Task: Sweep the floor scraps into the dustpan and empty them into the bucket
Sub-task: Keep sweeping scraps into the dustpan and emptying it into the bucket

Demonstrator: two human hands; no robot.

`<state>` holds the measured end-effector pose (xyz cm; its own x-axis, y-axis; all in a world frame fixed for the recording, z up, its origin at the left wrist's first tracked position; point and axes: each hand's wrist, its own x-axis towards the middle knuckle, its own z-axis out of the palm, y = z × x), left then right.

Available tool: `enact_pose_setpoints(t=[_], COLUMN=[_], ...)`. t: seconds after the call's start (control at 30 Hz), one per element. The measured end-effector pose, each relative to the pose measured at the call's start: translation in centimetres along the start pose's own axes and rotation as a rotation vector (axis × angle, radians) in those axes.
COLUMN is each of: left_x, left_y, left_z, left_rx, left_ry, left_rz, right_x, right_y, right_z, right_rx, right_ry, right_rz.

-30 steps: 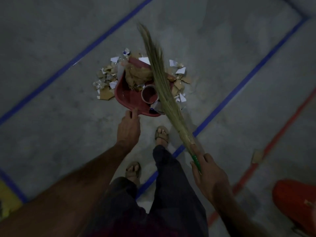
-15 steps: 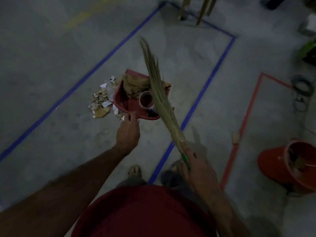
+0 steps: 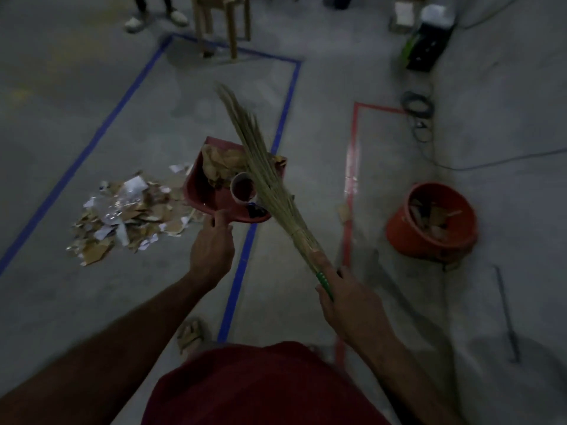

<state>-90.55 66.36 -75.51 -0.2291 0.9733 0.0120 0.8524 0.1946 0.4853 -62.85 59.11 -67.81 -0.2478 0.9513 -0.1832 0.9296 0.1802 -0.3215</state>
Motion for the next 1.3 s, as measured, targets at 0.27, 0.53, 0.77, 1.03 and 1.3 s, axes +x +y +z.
enact_pose_setpoints(t=[0.27,0.53,0.77,1.03,1.3], left_x=[1.4,8.2,12.6,14.6,15.7], left_y=[14.6,22.8,31.4,44.4,54.4], left_z=[9.2,15.6,21.9,32.7,44.9], left_rx=[-0.038,-0.023,0.043,0.09,0.291], left_ry=[-0.144,-0.271,-0.405,-0.526,-0.635], left_rz=[0.111,0.295,0.466,0.481,0.44], right_x=[-3.6,-0.8,0.1,2.0,4.0], right_y=[12.7,20.2,25.8,40.2,56.6], right_z=[-5.3,-4.8,-5.9,-8.3,-11.2], right_rx=[0.018,0.149,0.261,0.255,0.243], right_ry=[0.006,0.087,0.169,0.155,-0.012], right_rz=[0.195,0.38,0.611,0.71,0.724])
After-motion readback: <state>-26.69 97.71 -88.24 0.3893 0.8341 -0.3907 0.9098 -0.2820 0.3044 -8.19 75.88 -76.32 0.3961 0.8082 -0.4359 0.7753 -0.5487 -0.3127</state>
